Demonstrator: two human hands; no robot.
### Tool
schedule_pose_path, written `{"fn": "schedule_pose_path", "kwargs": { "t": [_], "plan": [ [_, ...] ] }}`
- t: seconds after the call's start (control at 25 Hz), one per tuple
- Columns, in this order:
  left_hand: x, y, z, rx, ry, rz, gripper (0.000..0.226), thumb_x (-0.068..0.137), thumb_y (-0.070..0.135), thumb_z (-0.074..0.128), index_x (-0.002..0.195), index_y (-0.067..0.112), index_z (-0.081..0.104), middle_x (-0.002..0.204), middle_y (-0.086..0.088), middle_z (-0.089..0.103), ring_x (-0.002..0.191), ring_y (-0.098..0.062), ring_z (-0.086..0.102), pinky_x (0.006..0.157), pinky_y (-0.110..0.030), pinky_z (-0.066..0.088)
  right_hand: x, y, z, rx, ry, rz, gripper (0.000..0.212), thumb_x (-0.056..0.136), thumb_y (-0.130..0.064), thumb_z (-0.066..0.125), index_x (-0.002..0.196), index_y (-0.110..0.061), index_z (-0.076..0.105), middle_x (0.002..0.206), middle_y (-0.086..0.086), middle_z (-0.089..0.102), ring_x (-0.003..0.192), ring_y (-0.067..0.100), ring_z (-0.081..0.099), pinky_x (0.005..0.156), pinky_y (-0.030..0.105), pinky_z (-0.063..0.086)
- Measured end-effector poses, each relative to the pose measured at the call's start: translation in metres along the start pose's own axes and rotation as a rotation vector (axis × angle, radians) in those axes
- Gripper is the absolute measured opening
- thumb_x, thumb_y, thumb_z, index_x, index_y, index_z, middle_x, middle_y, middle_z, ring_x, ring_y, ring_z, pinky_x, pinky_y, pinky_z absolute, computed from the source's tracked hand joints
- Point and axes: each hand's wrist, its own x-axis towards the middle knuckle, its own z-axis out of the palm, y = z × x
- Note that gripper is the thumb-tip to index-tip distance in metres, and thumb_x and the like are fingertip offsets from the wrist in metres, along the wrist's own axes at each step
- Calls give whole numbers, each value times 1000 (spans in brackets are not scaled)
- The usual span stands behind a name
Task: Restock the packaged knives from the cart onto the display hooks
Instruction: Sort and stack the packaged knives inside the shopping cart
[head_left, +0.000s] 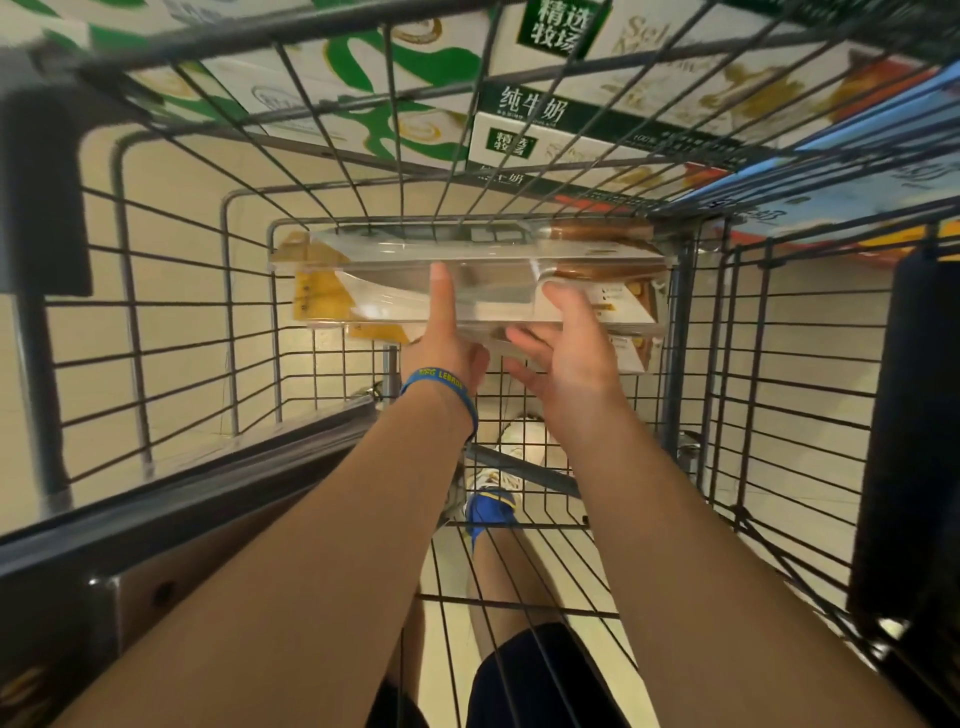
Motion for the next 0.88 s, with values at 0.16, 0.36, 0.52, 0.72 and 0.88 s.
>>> {"fn": "schedule_pose_path", "kwargs": {
  "t": [0.16,0.36,0.52,0.72,0.88],
  "plan": [
    [3,-8,-2,-89,-7,1,62,68,74,70,91,19,54,92,-6,64,85,-19,70,69,-28,61,9,-36,15,-73,161,186,67,85,-80,54,119,-24,65,109,6,68,91,22,72,66,31,63],
    [-2,-5,9,-4,-102,-139,83,62,85,64,113,20,49,113,-8,58,96,-22,67,66,-33,61,30,-46,19,-83,268,23,24,101,-41,60,103,-17,61,97,1,70,63,13,75,48,23,54],
    [2,-5,12,-125,-102,-104,64,83,65,60,124,17,51,115,-11,62,100,-23,66,71,-37,58,22,-18,2,139,197,-77,7,100,-22,63,98,-15,63,89,3,76,70,13,77,59,22,59],
    [0,-3,2,-480,-77,-83,80,80,82,44,136,26,49,121,-13,61,104,-33,65,91,-48,55,15,20,-23,1,363,-42,33,87,-37,78,113,-26,61,108,-5,66,100,16,65,88,39,59],
    [0,11,15,-149,9,-64,68,77,68,68,123,19,54,117,-7,64,98,-28,68,81,-45,61,17,8,-47,253,512,136,79,66,-46,93,127,-22,49,111,1,51,97,20,56,92,47,58]
  ]
}}
